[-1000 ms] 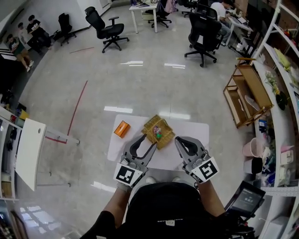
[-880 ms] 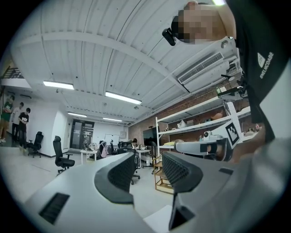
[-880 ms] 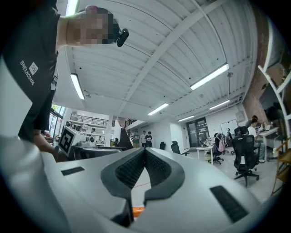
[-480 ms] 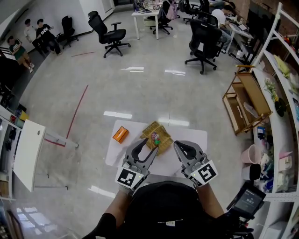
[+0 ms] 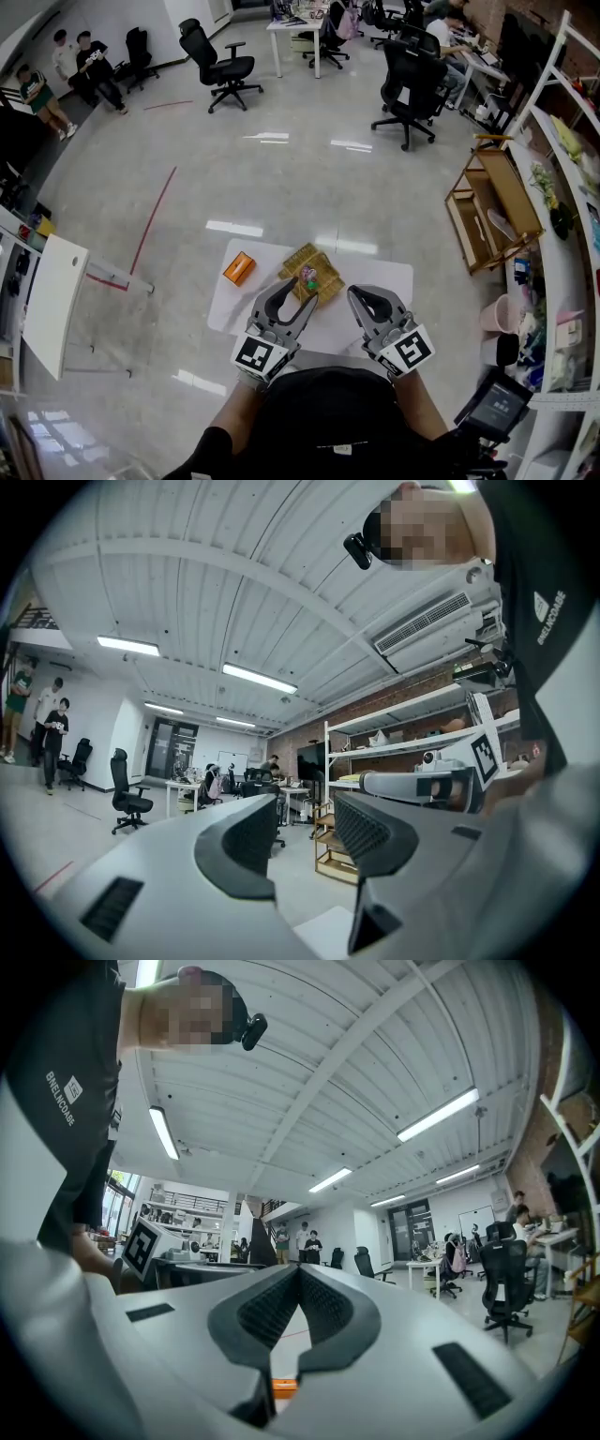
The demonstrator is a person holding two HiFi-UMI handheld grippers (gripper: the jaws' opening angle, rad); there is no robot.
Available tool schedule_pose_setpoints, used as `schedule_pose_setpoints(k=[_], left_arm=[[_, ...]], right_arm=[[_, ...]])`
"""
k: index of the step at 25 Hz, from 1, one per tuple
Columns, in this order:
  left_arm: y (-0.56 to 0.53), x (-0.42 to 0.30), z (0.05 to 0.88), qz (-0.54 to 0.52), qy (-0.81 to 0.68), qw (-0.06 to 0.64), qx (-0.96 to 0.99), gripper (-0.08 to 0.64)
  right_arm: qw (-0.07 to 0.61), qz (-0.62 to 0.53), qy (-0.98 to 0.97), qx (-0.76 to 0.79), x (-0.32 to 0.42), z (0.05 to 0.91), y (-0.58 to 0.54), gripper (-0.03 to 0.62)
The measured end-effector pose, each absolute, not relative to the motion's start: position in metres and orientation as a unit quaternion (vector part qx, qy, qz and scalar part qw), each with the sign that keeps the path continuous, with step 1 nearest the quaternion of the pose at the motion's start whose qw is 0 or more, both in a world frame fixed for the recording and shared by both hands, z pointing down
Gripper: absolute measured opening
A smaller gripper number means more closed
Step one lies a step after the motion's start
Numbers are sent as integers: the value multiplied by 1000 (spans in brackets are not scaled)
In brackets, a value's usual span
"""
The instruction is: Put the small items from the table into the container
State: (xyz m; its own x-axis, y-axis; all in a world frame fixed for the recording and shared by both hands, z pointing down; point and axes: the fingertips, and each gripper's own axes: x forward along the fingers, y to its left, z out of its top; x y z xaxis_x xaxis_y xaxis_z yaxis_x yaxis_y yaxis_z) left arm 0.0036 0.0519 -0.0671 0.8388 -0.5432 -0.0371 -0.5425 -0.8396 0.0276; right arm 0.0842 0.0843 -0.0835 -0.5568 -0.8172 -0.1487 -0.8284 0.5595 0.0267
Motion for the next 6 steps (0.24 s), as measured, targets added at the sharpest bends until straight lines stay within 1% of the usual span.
schedule_pose_setpoints(k=[6], left_arm=[[51,5,-63,-22,-288,17,957,195]], right_arm=[[63,45,877,-474,93,-81,87,9]])
